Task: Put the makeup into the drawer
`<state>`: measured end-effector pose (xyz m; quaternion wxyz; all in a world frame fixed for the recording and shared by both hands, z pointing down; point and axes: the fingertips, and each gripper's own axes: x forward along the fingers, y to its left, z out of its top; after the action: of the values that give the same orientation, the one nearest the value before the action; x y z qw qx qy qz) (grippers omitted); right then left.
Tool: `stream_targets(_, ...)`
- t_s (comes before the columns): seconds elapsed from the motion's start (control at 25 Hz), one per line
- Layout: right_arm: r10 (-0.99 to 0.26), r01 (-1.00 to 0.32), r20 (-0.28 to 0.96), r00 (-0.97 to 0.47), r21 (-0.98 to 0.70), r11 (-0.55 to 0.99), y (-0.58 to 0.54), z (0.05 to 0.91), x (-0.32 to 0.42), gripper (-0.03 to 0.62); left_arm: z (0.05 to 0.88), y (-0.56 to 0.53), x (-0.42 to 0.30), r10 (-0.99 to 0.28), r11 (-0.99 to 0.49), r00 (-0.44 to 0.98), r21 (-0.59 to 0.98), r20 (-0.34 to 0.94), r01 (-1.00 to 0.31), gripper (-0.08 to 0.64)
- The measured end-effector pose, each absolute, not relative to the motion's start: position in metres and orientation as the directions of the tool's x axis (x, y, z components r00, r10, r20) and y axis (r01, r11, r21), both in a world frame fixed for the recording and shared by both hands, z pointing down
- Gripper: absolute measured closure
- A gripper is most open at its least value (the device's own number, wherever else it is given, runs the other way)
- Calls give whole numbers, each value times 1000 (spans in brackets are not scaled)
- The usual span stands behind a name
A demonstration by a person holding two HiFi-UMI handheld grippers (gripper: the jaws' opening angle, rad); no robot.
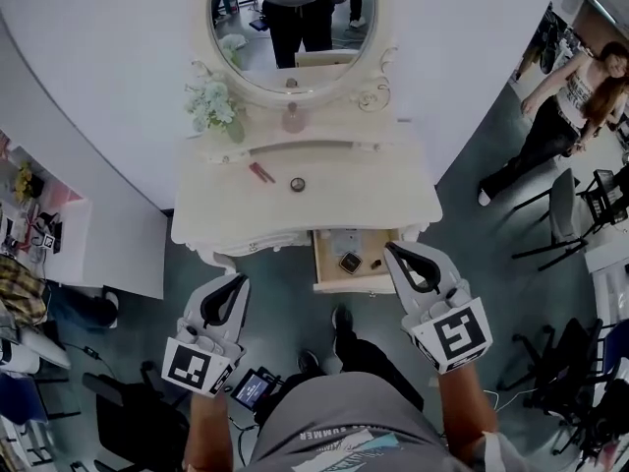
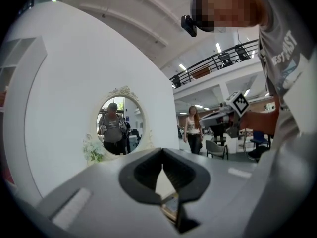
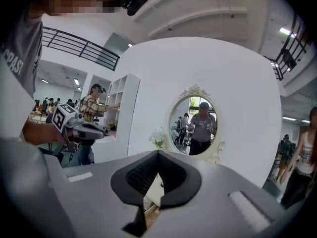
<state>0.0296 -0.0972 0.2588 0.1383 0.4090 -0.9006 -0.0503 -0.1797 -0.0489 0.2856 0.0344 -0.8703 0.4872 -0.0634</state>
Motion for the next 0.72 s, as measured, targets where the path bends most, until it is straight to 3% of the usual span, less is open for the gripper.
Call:
stream_targets(0.2, -760, -708, 182, -624, 278, 649, -65, 233, 23, 594, 277, -32, -183, -850, -527, 523, -133, 61, -840, 557)
stream_targets(0.72, -764, -717, 203, -613, 264, 645, -40, 231, 19, 594, 275, -15, -197, -853, -521, 519, -137, 55, -842, 557)
